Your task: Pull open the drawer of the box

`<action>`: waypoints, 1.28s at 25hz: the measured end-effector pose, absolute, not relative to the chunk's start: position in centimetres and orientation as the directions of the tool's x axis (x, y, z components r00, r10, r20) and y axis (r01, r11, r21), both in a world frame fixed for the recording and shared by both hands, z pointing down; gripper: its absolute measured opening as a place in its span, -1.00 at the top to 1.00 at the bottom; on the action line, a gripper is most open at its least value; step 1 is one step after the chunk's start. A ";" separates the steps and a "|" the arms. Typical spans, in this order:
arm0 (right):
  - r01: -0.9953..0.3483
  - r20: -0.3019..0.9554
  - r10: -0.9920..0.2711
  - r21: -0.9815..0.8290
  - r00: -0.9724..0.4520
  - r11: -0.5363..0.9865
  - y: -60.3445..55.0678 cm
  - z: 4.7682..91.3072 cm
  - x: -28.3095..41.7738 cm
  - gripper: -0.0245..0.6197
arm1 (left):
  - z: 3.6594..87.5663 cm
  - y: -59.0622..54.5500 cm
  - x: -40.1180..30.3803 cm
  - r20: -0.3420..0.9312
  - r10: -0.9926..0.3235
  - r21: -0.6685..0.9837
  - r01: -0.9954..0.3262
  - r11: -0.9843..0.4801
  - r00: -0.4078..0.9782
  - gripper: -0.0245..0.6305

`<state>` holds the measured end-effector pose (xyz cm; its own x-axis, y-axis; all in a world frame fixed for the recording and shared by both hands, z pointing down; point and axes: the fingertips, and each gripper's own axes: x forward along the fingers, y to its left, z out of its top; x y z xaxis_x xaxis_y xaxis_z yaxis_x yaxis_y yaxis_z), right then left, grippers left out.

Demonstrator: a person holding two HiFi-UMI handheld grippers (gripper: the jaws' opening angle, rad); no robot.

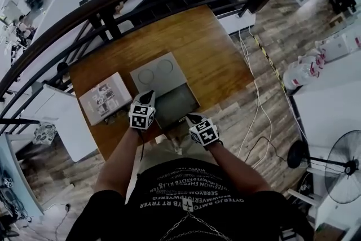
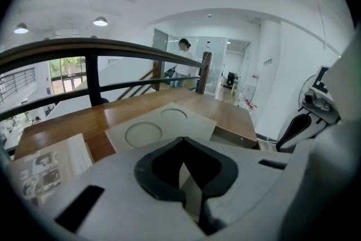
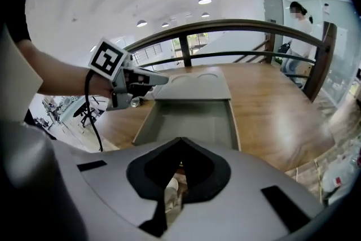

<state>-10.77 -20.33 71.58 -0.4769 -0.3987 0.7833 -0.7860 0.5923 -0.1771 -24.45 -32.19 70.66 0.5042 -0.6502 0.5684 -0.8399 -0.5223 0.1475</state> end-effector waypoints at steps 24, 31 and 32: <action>-0.562 0.342 -0.518 -0.035 -0.784 0.827 -32.2 44.7 -13.3 0.94 | 40.3 -30.5 -23.8 0.138 -0.950 -0.060 -0.955 -0.290 0.280 0.91; -0.508 0.250 -0.495 0.012 -0.832 0.861 -33.3 39.6 -11.8 0.94 | 34.2 -29.8 -21.4 0.040 -0.972 -0.072 -0.970 -0.232 0.230 0.91; -0.497 0.241 -0.486 0.015 -0.840 0.868 -33.3 39.1 -11.7 0.94 | 33.7 -29.5 -21.2 0.035 -0.975 -0.081 -0.972 -0.221 0.219 0.91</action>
